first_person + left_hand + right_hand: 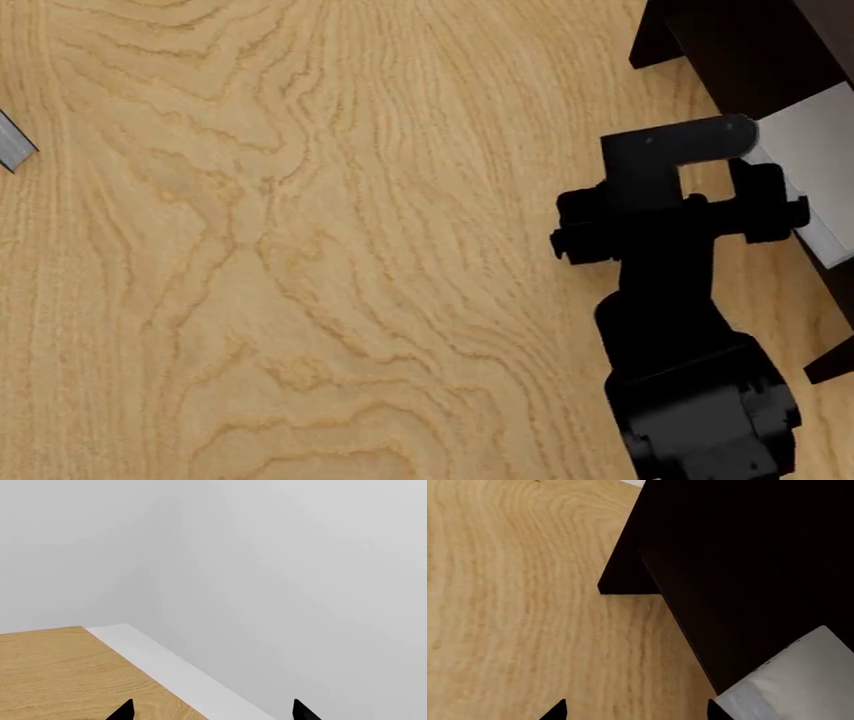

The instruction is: Pick up the book on the right and place it on the cabinet shelf.

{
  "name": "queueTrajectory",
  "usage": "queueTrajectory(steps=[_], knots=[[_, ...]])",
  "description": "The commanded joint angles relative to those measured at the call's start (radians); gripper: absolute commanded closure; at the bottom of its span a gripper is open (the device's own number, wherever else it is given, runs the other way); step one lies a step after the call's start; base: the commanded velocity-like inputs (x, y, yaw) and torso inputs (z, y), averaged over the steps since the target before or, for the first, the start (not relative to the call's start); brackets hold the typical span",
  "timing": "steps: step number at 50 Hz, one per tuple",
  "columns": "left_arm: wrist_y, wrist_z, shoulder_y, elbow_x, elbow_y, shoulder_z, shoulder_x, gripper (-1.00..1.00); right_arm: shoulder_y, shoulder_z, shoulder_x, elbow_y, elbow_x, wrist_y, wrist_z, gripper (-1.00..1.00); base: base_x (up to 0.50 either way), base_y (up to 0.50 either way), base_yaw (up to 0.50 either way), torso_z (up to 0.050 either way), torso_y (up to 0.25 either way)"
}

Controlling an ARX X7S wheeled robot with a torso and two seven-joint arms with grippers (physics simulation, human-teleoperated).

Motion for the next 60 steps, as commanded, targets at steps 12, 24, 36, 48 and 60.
queueTrajectory(steps=[12,24,36,48,60], knots=[[0.003,-0.003,0.0,-0.005,0.0,0.001,-0.004,-1.0,-0.104,0.014,0.103,-0.525,0.058,0.212,0.075,-1.0,0.0,0.0,0.0,0.0,0.0],[0.002,-0.006,0.0,-0.009,0.003,0.001,-0.006,-1.0,-0.114,0.003,0.119,-0.687,0.076,0.263,0.099,-1.0,0.0,0.0,0.0,0.0,0.0],[0.007,-0.004,0.001,-0.004,-0.001,0.006,-0.005,-1.0,-0.155,0.014,0.164,-0.925,0.111,0.318,0.161,-1.0,0.0,0.0,0.0,0.0,0.0],[0.007,-0.005,0.004,-0.003,0.002,0.008,-0.008,-1.0,-0.215,0.059,0.205,-1.082,0.155,0.334,0.228,-1.0,0.0,0.0,0.0,0.0,0.0],[0.01,-0.004,0.005,-0.002,0.001,0.01,-0.01,-1.0,-0.303,0.121,0.259,-1.264,0.211,0.328,0.305,-1.0,0.0,0.0,0.0,0.0,0.0]])
